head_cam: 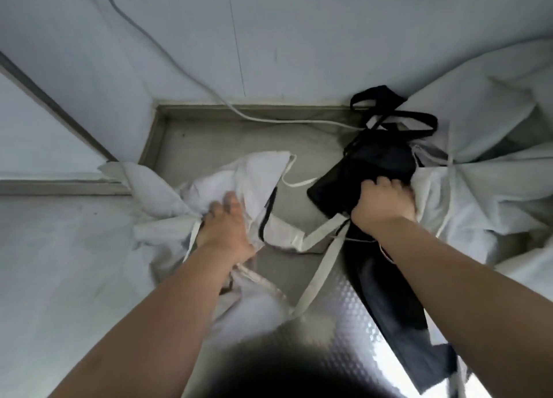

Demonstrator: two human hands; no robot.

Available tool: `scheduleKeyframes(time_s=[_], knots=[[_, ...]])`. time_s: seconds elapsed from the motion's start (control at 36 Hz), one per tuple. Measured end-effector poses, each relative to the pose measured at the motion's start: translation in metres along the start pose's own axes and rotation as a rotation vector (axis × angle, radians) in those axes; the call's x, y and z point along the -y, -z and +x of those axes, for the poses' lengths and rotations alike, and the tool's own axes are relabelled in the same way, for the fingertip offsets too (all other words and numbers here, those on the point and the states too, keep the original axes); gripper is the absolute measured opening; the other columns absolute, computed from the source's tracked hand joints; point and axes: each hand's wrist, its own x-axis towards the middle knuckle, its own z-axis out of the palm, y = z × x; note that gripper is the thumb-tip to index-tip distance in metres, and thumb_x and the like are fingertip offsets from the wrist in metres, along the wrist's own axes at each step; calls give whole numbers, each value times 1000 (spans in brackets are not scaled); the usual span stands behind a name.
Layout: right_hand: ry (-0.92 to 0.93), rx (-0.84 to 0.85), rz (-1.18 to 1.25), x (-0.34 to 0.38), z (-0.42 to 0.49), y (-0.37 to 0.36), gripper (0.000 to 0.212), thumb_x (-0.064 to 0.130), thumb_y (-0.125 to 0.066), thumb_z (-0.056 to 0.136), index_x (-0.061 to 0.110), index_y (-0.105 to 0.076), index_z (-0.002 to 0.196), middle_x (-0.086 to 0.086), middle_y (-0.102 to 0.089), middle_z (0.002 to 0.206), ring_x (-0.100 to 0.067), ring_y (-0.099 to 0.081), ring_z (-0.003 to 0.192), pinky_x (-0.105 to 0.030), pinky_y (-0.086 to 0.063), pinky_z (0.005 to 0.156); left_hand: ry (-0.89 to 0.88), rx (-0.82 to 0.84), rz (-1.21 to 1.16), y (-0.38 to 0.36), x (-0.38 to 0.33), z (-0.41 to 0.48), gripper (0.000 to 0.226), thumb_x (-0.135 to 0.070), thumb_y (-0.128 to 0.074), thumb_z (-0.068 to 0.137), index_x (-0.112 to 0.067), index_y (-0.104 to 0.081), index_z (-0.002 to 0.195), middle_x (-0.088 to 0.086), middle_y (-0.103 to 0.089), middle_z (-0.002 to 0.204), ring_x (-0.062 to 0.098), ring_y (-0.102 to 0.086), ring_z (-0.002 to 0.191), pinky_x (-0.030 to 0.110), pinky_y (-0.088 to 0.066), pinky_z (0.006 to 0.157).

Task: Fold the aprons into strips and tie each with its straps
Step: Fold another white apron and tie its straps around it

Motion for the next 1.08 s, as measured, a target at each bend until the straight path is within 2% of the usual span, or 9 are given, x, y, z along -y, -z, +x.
scheduleKeyframes(time_s=[0.17,0.36,0.44,0.56,0.64,0.78,0.94,1.03,1.08], knots=[[268,-40,272,66,-42,-1,36,20,-43,92,14,-49,127,-11,-52,126,-32,-51,112,-34,-39,88,82,-149,-3,1,58,-25,31,-19,-49,92,-16,-53,123,9,-59,125,28,-56,116,35,-46,90],[310,115,792,147,-108,-2,62,45,-51,92,20,-32,145,-3,-44,142,-22,-44,128,-25,-34,96,6,-321,-1024,22,136,-74,20,-31,-57,92,-21,-68,105,1,-70,96,21,-65,88,30,-48,75],[337,176,958,169,-130,0,93,55,-63,81,25,-9,151,2,-26,154,-19,-31,138,-26,-30,102,-19,-142,-1463,39,160,-93,13,-21,-56,90,-20,-69,90,0,-73,85,18,-67,85,27,-51,75],[387,209,1066,206,-168,2,122,57,-77,64,32,7,150,3,-14,157,-17,-18,143,-31,-25,113,-121,154,-1880,50,212,-126,34,-18,-47,84,-7,-63,112,12,-69,108,29,-65,101,38,-49,92],[435,94,1189,228,-198,4,121,60,-81,53,33,-9,146,6,-26,150,-15,-27,138,-36,-32,111,-157,242,-1842,50,235,-150,34,-21,-45,83,-6,-65,107,14,-69,105,29,-67,94,39,-49,87],[518,105,1406,240,-242,24,52,49,-74,72,36,-46,114,28,-52,113,8,-51,103,-16,-43,85,-189,268,-1708,41,240,-172,32,-25,-43,95,-7,-66,108,12,-70,105,26,-66,96,37,-48,93],[391,321,1452,237,-274,28,125,69,-76,52,35,-6,150,-1,-32,150,-23,-35,133,-44,-51,93,-326,230,-1505,32,233,-190,47,-49,-41,96,-20,-53,133,5,-63,125,21,-60,115,41,-42,103],[350,350,1555,231,-287,21,128,71,-70,49,33,-1,150,0,-33,150,-30,-40,131,-48,-49,95,-438,184,-1307,20,228,-198,40,-48,-51,91,-25,-59,123,-1,-64,123,16,-58,117,40,-39,107],[234,314,1697,227,-290,14,106,60,-72,65,32,-14,149,-3,-42,142,-33,-51,122,-49,-52,89,-497,209,-1064,10,224,-209,22,-36,-62,89,-28,-66,109,-3,-68,114,13,-61,110,34,-43,101]])
